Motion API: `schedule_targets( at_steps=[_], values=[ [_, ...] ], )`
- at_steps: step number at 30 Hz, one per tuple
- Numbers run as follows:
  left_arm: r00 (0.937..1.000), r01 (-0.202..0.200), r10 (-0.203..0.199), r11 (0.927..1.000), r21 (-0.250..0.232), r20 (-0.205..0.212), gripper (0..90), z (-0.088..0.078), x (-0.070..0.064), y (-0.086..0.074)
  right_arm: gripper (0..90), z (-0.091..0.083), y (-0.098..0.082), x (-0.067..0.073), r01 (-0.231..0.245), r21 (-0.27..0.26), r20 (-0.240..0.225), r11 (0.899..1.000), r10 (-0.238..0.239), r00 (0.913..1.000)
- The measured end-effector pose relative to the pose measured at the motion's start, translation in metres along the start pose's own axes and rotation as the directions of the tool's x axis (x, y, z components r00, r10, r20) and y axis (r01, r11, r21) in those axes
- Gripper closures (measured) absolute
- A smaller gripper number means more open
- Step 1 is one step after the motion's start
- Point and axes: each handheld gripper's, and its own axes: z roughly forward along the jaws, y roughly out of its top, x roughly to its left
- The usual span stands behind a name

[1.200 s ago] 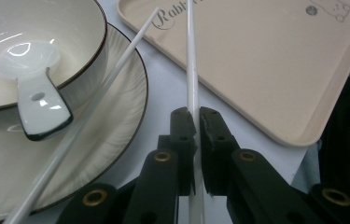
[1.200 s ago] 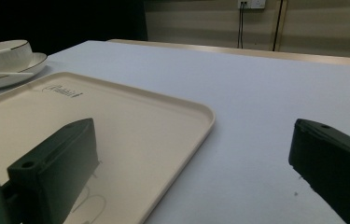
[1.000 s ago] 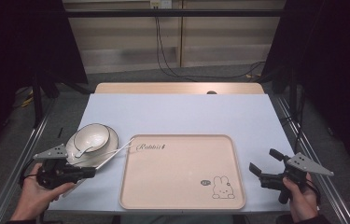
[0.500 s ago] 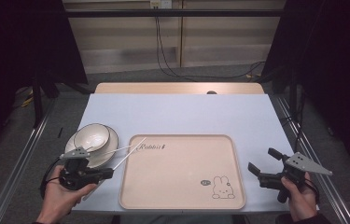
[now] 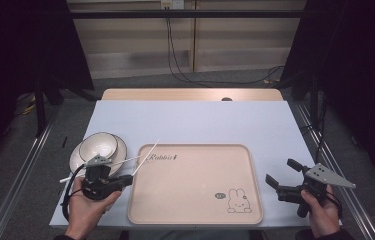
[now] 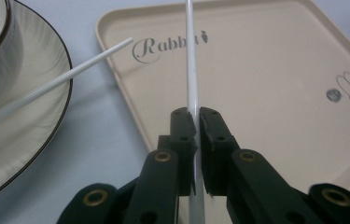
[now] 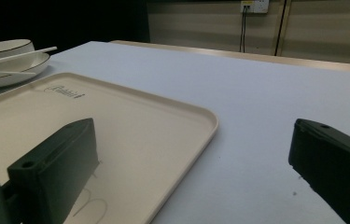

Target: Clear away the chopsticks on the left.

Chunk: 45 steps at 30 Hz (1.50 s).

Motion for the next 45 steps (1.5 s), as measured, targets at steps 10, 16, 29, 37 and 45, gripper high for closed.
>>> schedule_targets(
  at_steps=[10, 16, 29, 37, 45],
  values=[
    [0.9901, 0.109, -0.108, 0.9940, 0.011, -0.089, 84.8, 0.021, -0.014, 0.016, 0.8, -0.002, 0.000, 0.000, -0.012, -0.010, 0.005, 1.000, 0.013, 0.9999],
    [0.9851, 0.152, -0.149, 0.9878, 0.032, -0.086, 84.7, 0.035, -0.016, 0.007, 0.8, -0.003, -0.001, -0.001, -0.014, -0.007, 0.009, 1.000, 0.014, 0.9999],
    [0.9834, 0.147, -0.137, 0.9856, 0.083, -0.119, 84.7, 0.053, -0.014, -0.007, 0.8, -0.004, -0.001, 0.000, -0.005, 0.003, 0.001, 1.000, 0.005, 1.0000],
    [0.9852, 0.112, -0.097, 0.9886, 0.101, -0.141, 84.3, 0.059, -0.017, -0.010, 0.8, -0.003, -0.001, 0.001, -0.012, 0.000, 0.000, 1.000, 0.012, 0.9999],
    [0.9878, 0.106, -0.091, 0.9873, 0.118, -0.127, 83.8, 0.062, -0.016, -0.011, 0.8, -0.003, -0.001, 0.001, -0.012, 0.002, -0.005, 1.000, 0.012, 0.9999]
  ],
)
